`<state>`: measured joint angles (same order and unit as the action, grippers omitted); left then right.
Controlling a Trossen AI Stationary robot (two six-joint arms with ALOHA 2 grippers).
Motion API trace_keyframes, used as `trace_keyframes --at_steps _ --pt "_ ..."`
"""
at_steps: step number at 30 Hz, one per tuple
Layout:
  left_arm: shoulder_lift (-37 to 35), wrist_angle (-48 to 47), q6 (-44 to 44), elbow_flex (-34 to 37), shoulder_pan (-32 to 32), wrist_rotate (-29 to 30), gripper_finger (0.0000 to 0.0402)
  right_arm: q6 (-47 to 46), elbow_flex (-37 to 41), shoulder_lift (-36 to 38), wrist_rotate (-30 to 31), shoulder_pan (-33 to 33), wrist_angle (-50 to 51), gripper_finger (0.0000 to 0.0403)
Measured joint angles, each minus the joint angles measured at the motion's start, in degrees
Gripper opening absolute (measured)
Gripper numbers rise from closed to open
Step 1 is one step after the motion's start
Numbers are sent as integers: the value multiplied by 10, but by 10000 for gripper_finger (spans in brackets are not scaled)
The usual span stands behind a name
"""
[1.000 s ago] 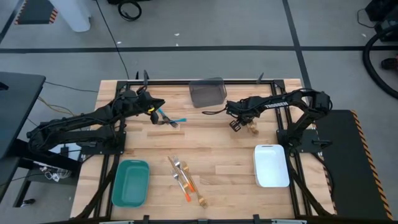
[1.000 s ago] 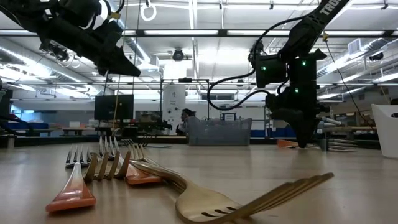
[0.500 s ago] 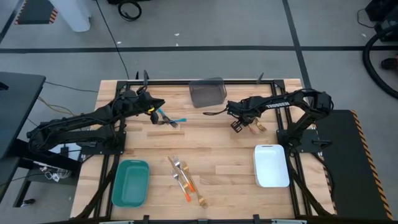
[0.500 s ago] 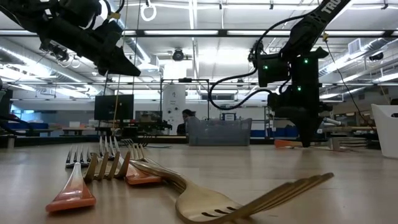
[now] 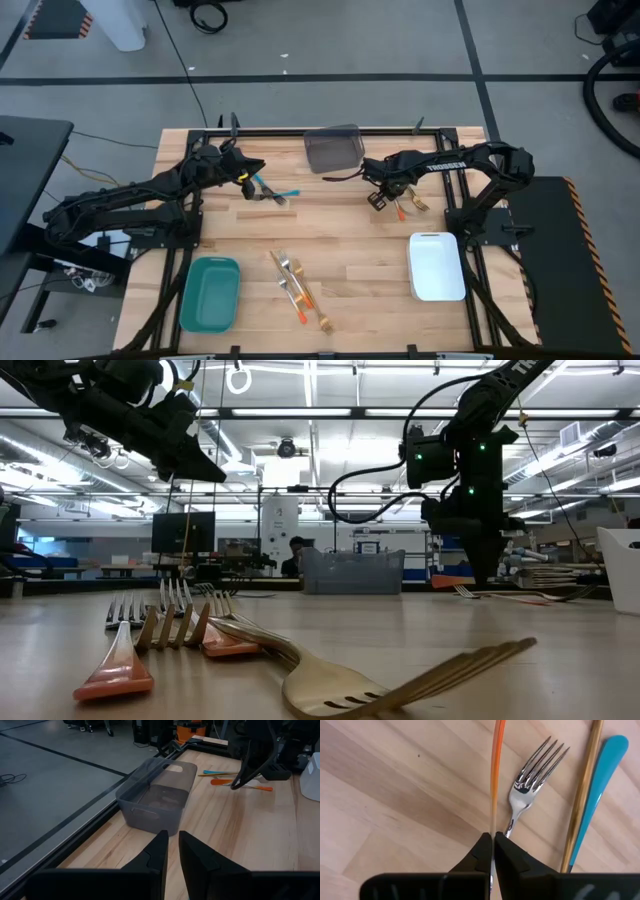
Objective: Sort silverware by color (type)
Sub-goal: Put the orange fork into the black bin
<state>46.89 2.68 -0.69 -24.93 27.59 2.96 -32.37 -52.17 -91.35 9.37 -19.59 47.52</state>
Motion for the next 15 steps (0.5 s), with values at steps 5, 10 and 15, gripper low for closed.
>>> trace_keyframes --at_steps 5,10,15 --pt "0 0 0 0 0 0 52 3 -8 0 -1 0 1 17" --pt "0 0 0 0 0 0 52 14 -24 0 -16 0 1 17" --pt "0 0 0 0 0 0 52 40 -40 0 -35 7 -1 17"
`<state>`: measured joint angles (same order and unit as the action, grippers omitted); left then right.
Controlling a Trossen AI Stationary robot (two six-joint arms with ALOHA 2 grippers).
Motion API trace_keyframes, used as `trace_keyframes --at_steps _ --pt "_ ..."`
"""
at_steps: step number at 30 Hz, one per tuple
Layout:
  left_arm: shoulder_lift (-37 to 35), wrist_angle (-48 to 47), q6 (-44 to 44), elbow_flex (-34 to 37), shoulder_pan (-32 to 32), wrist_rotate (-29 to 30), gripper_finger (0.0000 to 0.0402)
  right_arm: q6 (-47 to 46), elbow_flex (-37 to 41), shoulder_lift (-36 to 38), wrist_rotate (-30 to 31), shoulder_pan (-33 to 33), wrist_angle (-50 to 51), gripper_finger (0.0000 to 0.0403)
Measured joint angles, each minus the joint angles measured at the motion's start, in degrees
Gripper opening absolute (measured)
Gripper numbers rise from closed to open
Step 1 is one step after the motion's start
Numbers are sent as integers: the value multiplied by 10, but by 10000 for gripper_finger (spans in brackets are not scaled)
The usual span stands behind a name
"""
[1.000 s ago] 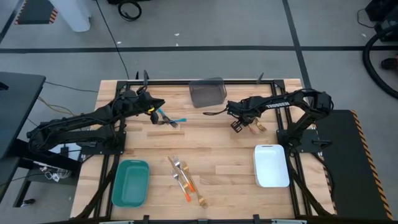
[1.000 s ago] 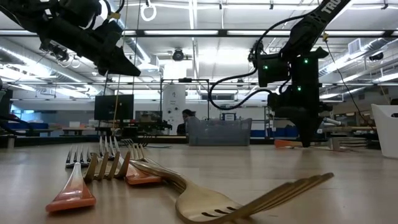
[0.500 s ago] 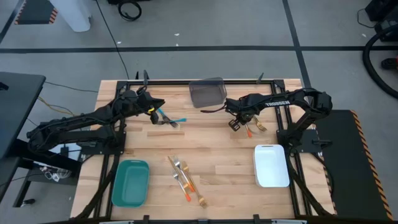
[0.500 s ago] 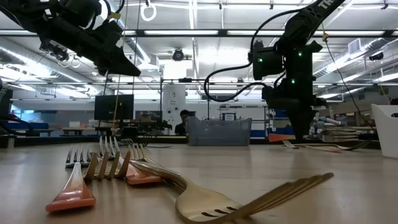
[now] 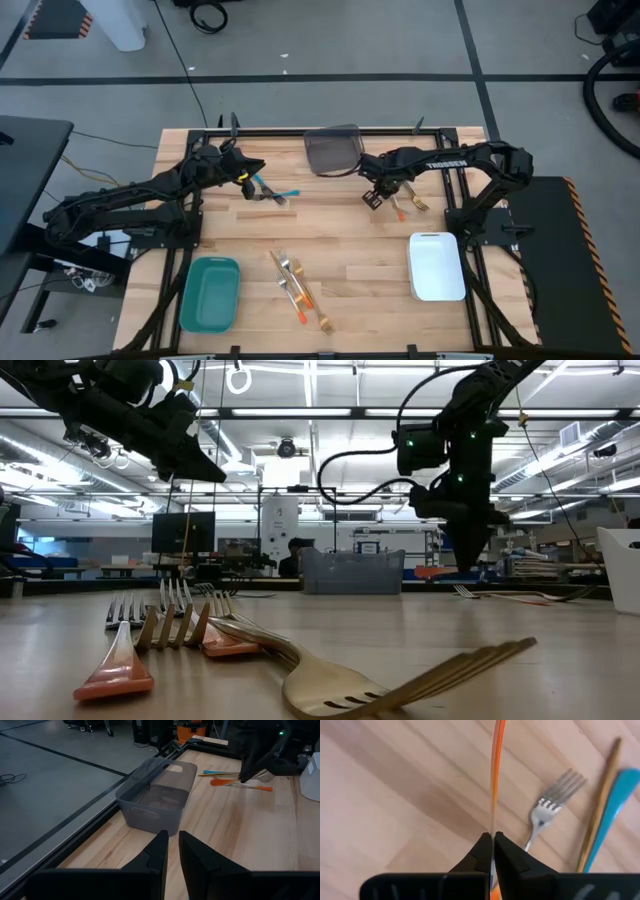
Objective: Sort silverware by color (type)
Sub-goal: Put the orange fork into the black bin
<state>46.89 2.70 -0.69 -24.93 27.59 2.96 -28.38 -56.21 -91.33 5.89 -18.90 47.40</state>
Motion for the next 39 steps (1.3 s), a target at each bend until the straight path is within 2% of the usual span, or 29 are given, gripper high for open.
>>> trace_keyframes --at_steps 16,28,33,39 --pt "0 9 0 0 0 0 52 94 -18 -4 2 49 -61 17" --pt "0 29 3 0 0 0 52 157 -20 -4 21 58 -105 16" --pt "0 38 4 0 0 0 52 185 -63 -20 37 58 -93 16" --pt "0 37 8 0 0 0 52 250 -155 -79 62 58 -50 16"
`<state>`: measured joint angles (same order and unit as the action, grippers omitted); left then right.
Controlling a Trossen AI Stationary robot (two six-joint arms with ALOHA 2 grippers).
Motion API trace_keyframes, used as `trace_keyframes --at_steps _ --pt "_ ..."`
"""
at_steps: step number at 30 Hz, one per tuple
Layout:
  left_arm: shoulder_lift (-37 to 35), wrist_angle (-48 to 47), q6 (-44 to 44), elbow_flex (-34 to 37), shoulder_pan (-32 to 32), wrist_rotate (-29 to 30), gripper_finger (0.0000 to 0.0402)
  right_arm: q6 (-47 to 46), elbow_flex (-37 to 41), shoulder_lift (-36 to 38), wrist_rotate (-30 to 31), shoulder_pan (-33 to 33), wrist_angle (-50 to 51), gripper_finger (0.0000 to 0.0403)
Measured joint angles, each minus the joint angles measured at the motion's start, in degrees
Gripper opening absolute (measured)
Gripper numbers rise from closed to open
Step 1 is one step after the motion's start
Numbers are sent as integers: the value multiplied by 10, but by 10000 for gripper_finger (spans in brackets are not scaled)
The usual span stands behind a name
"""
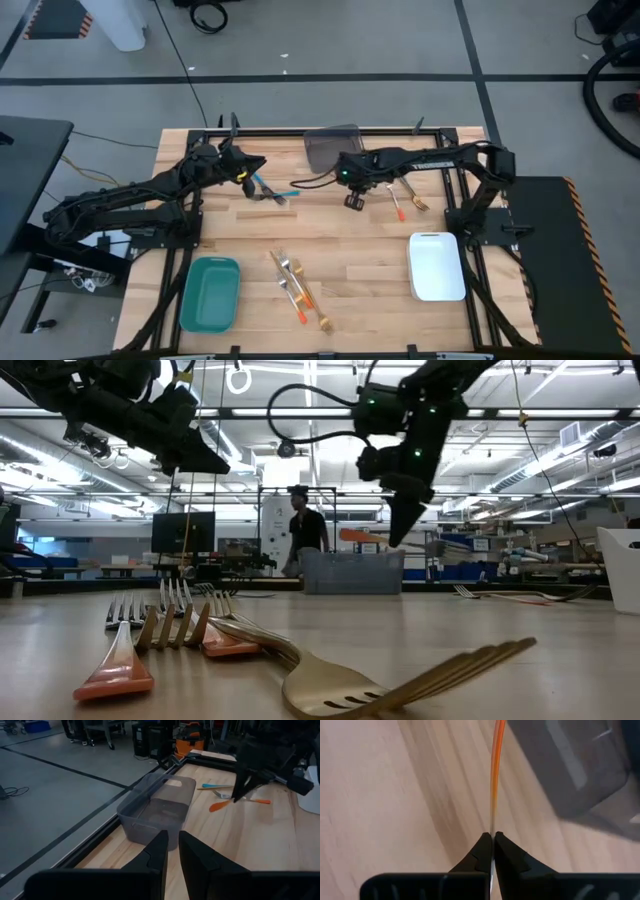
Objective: Sort silverware by color (type)
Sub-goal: Put the orange fork into the black bin
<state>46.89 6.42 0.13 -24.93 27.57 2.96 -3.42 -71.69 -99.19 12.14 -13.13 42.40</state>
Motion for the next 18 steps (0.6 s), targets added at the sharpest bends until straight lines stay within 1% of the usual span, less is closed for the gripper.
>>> trace_keyframes --at_steps 6,10,13,18 --pt "0 -12 5 0 0 0 52 72 -88 -48 29 -6 33 16" --pt "0 -25 5 0 0 0 52 118 -132 -68 42 -17 47 16" --pt "0 -36 0 0 0 0 52 147 -154 -76 44 -26 48 16" --pt "0 -56 -19 0 -1 0 52 183 -162 -76 46 -43 30 16"
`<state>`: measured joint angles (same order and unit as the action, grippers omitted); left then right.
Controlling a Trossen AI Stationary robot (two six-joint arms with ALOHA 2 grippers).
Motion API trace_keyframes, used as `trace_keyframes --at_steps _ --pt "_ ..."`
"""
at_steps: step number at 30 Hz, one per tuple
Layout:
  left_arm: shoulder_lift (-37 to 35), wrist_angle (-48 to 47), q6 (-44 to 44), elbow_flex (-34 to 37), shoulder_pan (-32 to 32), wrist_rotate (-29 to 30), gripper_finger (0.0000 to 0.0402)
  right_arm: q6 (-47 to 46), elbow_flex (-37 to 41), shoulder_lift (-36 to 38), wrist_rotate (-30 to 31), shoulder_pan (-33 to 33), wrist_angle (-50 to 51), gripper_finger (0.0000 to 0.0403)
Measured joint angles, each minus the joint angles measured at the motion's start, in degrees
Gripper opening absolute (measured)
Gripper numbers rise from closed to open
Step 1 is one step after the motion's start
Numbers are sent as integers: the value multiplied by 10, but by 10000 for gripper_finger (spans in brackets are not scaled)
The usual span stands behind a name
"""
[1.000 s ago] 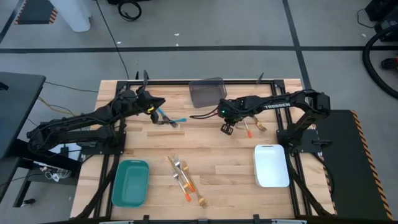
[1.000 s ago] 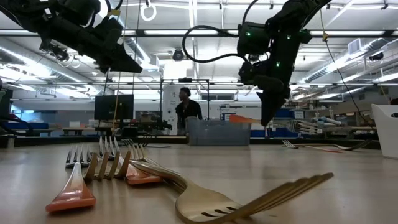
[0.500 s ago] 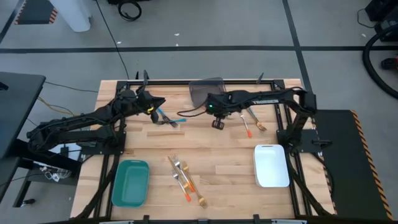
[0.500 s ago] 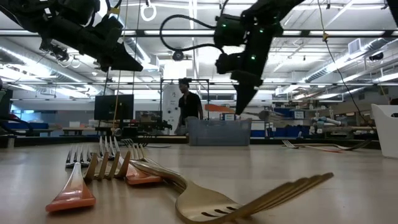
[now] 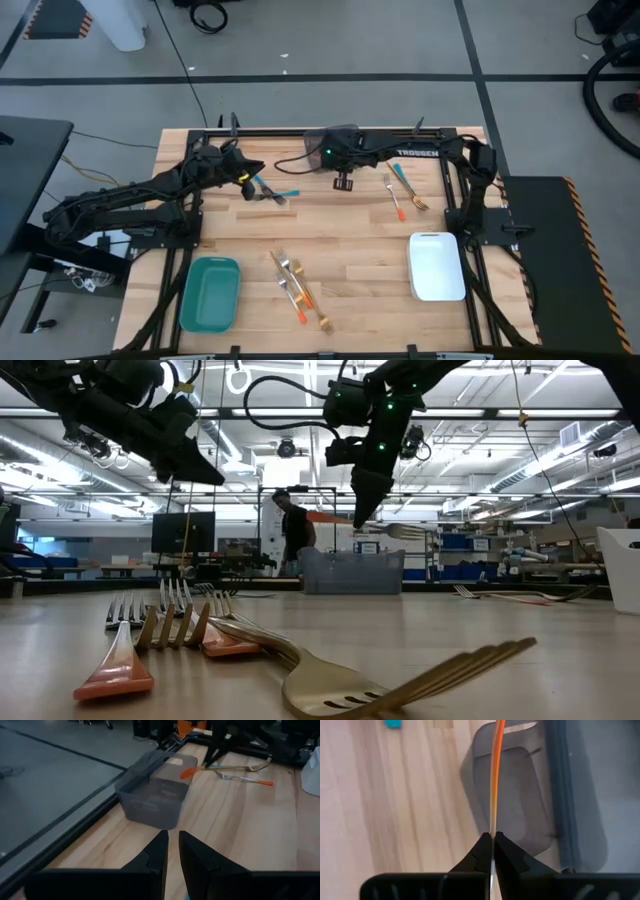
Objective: Sort silverware by color (type)
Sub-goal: Put the orange fork into the black bin
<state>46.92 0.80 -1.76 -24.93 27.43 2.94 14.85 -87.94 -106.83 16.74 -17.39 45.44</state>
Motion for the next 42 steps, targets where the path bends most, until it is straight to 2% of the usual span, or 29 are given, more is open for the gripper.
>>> trace_keyframes --at_steps 9,20,26,37,42 --pt "0 -17 -49 0 -35 -4 52 70 -1 0 -6 -31 -79 16" --pt "0 -23 -71 0 -103 -5 52 77 -1 0 -85 -84 -137 16" --pt "0 -25 -83 0 -108 -4 52 80 -1 -28 -101 -94 -178 16" --pt "0 -30 -81 0 -108 -1 52 45 0 -56 -79 -116 -152 16" --pt "0 -29 -81 0 -108 0 52 18 0 -61 -115 -131 -158 16"
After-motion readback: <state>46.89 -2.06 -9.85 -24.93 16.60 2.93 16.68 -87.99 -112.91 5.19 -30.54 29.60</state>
